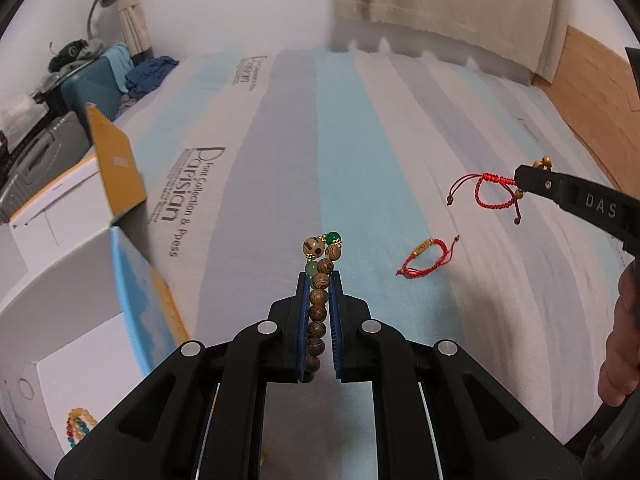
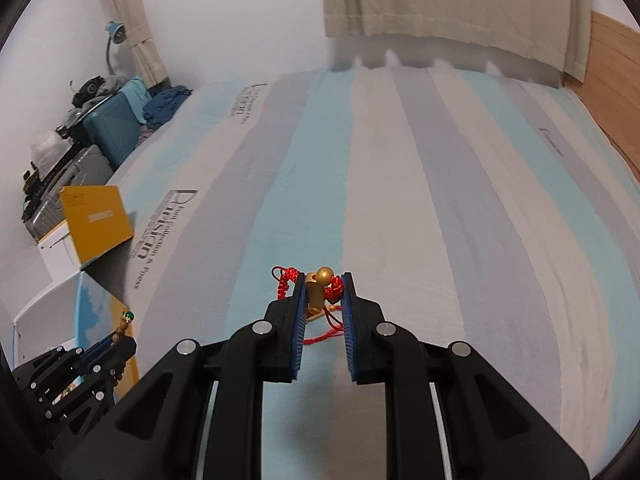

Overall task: Organize jewelry
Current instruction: 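Lift and carry both held bracelets over the white box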

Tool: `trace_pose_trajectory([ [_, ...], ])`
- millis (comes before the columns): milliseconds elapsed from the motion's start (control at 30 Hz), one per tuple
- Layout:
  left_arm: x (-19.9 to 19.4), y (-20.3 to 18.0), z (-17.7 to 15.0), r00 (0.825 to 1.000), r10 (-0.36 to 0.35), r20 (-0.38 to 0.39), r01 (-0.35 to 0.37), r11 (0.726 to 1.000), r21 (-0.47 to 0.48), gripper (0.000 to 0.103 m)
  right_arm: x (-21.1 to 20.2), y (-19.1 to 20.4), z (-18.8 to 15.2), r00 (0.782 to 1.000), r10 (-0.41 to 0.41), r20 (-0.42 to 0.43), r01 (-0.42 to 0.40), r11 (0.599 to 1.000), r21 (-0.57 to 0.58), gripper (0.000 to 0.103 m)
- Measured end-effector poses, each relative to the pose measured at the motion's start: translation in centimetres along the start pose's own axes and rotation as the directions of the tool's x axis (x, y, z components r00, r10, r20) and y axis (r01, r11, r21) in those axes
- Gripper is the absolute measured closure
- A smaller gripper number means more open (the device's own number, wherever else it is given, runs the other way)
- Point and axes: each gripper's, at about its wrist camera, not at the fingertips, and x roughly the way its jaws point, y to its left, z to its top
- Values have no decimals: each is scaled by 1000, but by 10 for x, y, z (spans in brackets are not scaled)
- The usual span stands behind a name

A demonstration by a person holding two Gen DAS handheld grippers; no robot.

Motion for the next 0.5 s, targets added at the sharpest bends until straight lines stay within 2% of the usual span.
trace_pose_trajectory([
  [500,-40,47,-13,998,53,21,-51,994,-95,95,-20,63,-6,995,101,10,-100,990,-103,87],
])
